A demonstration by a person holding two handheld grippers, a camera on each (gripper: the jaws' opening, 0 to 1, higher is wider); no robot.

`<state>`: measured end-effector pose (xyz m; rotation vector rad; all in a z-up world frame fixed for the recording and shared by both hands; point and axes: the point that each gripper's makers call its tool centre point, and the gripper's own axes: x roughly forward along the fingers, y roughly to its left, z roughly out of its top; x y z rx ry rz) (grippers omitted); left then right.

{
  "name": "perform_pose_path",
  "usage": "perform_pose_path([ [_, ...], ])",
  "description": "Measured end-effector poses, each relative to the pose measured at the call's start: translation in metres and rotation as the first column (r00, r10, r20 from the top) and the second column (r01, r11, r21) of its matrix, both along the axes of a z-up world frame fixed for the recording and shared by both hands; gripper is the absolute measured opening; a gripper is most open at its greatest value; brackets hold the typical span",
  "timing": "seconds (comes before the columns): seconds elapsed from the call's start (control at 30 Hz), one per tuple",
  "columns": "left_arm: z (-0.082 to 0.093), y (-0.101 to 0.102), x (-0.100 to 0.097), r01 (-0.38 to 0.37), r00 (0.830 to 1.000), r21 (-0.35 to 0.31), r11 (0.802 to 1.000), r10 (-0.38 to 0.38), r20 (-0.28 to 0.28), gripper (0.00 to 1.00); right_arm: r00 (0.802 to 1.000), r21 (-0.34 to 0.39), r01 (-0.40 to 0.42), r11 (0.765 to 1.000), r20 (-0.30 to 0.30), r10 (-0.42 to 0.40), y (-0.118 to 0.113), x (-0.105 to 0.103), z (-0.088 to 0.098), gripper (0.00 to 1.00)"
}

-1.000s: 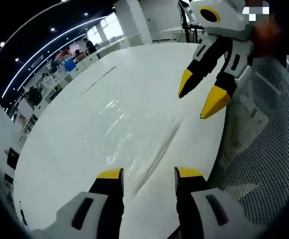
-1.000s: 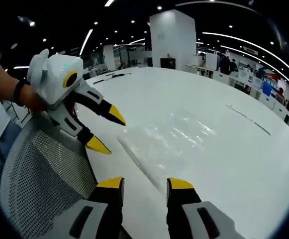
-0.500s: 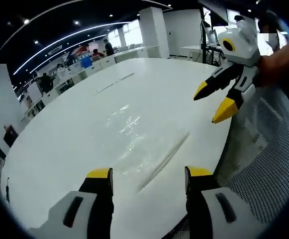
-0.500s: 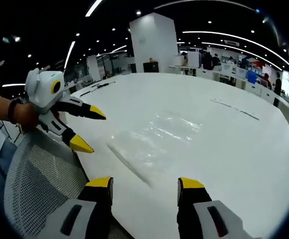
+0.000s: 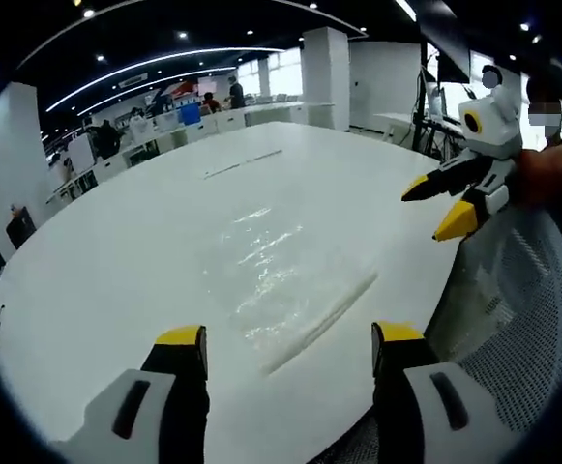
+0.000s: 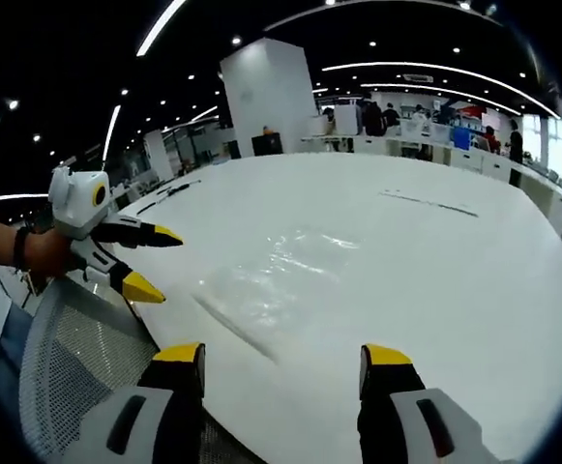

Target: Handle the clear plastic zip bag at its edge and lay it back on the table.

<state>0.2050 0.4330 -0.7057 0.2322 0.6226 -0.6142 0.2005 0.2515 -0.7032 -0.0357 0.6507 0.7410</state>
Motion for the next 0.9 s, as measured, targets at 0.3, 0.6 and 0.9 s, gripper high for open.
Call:
perform_pose_path([
  [0.3, 0.0, 0.005, 0.002, -0.023, 1.0, -0.023, 0.999, 0.023, -0.009, 0.7, 1.0, 0.013, -0.008, 1.0, 0.011, 0.008, -0.006, 0.002, 0.005, 0.7],
  [0.6, 0.0, 0.006, 0.002, -0.029, 0.999, -0.017, 0.999, 0.029, -0.02, 0.7, 1.0, 0.032, -0.022, 0.999, -0.007, 0.022, -0.001, -0.005, 0.007, 0.7],
  [0.9, -0.001, 0.012, 0.005, -0.059, 0.998, -0.007, 0.998, 0.059, -0.018, 0.69, 0.998, 0.036, -0.059, 0.998, -0.023, 0.06, 0.003, -0.011, 0.005, 0.71],
])
